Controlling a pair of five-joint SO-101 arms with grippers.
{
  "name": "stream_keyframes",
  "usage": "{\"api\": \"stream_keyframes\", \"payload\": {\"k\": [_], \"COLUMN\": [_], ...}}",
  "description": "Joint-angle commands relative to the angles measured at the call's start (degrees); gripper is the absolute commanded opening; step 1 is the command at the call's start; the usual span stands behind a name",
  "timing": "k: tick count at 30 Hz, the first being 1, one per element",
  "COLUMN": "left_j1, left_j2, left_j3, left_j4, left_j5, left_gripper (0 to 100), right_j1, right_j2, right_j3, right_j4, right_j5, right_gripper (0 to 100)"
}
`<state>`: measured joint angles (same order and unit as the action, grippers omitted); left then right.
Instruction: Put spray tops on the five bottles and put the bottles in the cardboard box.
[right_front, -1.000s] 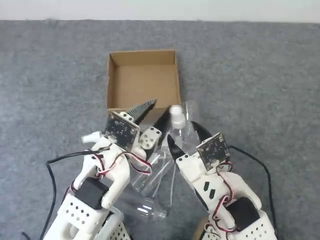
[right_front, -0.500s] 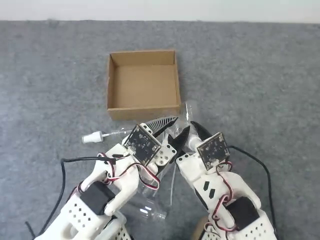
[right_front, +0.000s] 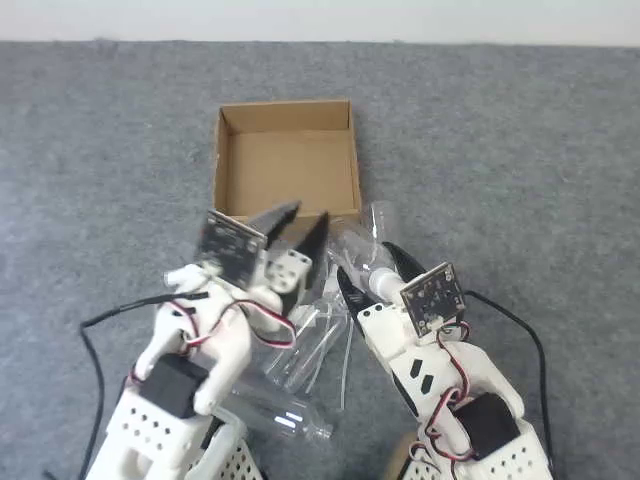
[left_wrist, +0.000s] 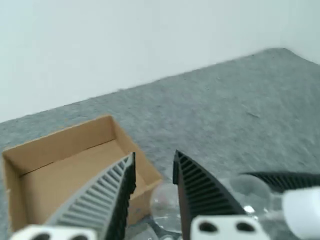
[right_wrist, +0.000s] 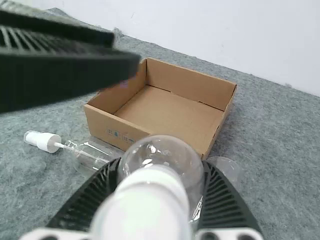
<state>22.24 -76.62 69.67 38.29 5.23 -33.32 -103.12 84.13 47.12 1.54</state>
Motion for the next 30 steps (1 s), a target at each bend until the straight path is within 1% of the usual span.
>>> {"api": "stream_keyframes", "payload": {"k": [1,6,8,15,19,22,27,30], "left_j1": [-4.66,-12.22,-15.38,-28.04,-33.23,-36.57,-39.82,-42.64], "left_j2": [-1.41,-1.41,-1.41,-1.41,-1.41,-1.41,-1.41,-3.08], "left_j3": [-6.55,-9.80,-11.12,-11.65,-10.68,-6.64,4.53,6.37], "left_j4": [2.64,2.81,3.43,15.38,19.34,18.73,9.93,8.70], "left_j5": [3.87,6.42,6.33,5.98,5.98,5.98,5.98,5.89], "left_gripper": [11,11,11,12,12,12,12,12], "right_j1": [0.84,1.19,1.89,2.07,1.98,1.98,2.07,2.07], "right_j2": [-0.92,-0.92,-0.92,-0.92,-0.84,-0.48,-0.48,-0.40], "right_j3": [-2.90,-2.90,-2.90,-2.90,-2.90,-2.81,-3.08,-3.43], "right_j4": [-0.75,-0.31,-0.40,-0.31,-0.22,-0.22,-0.22,-0.75], "right_j5": [0.00,0.09,-0.26,-0.09,0.09,0.18,0.18,0.79], "right_gripper": [4.8,4.8,4.7,4.7,4.6,4.7,4.8,4.8]}}
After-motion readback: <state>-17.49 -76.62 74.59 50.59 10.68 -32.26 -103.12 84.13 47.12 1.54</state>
